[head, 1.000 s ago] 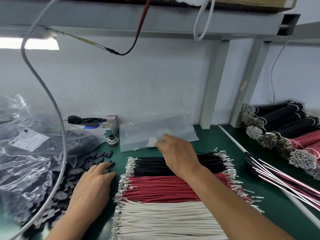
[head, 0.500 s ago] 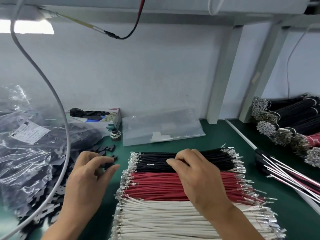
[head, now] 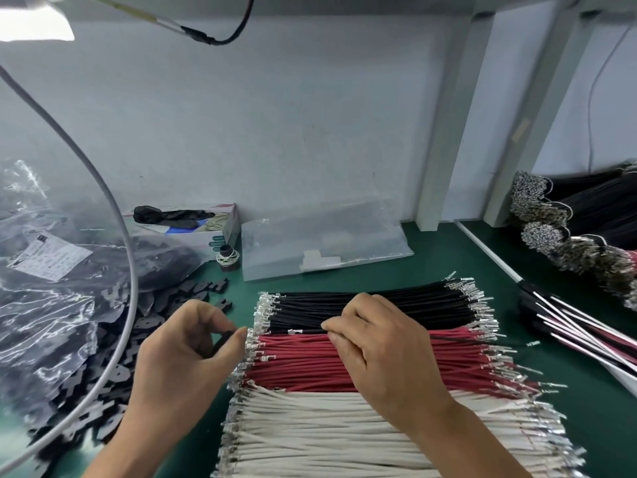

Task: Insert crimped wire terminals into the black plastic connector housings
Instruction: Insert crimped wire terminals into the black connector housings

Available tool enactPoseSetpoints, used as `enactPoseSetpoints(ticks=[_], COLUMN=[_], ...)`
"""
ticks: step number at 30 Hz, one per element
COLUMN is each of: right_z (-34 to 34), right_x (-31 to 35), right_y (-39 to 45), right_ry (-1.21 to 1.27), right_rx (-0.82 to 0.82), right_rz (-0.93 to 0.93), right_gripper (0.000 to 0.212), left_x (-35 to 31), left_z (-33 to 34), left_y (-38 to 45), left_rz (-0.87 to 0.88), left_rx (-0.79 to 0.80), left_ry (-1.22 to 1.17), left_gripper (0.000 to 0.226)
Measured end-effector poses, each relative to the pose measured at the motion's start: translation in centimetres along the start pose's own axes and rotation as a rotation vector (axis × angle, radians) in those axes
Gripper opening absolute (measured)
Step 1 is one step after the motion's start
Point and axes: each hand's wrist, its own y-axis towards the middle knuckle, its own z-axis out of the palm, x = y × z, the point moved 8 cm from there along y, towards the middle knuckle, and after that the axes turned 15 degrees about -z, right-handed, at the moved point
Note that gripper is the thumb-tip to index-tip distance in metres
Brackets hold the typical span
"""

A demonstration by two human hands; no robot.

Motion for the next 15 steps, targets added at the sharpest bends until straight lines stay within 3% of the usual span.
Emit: enactPoseSetpoints(ticks=[9, 15], right_z=[0.4, 0.6], right_x=[0.5, 0.3], right_y=[0.0, -0.2], right_ry=[0.049, 0.049], right_rx=[0.016, 0.034], right_rz=[0.017, 0.026], right_gripper=[0.01, 0.008], left_x=[-0.7, -0.2], left_z=[1.0, -0.7], left_y=[-0.2, 0.9], left_rz=[-0.009, -0.077], left_rx=[0.171, 0.169], left_ry=[-0.327, -0.193], left_gripper=[0.026, 0.053])
